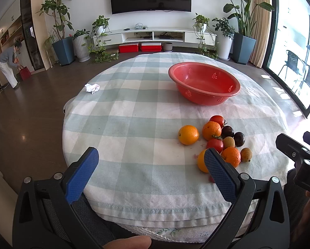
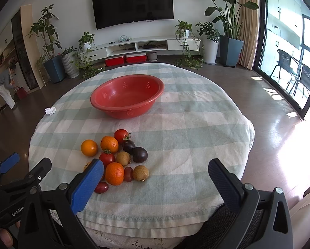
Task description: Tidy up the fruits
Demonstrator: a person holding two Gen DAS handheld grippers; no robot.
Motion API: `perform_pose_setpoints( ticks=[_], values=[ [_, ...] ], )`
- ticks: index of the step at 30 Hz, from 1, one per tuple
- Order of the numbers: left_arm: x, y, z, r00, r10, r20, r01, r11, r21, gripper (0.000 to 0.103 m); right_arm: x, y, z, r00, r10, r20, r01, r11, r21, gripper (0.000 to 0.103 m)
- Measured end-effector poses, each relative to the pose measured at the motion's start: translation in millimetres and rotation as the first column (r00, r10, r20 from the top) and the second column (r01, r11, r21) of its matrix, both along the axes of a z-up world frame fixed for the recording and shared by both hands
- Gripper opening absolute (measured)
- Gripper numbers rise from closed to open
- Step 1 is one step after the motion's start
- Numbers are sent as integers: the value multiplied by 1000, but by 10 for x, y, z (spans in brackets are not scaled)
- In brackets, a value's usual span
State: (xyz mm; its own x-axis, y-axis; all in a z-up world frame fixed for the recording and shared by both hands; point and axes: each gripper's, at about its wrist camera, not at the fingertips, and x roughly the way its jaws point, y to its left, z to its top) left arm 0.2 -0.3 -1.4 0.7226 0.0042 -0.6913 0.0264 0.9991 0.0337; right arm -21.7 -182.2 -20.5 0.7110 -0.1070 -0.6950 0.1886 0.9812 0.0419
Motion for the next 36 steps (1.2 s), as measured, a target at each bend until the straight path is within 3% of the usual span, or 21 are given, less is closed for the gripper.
perform_pose_setpoints(
  ticks=[36],
  values=[
    [-42,-26,-91,1000,-5,-4,5,1000,0,103,-6,-8,3,1000,0,-1,0,1000,3,103]
  ],
)
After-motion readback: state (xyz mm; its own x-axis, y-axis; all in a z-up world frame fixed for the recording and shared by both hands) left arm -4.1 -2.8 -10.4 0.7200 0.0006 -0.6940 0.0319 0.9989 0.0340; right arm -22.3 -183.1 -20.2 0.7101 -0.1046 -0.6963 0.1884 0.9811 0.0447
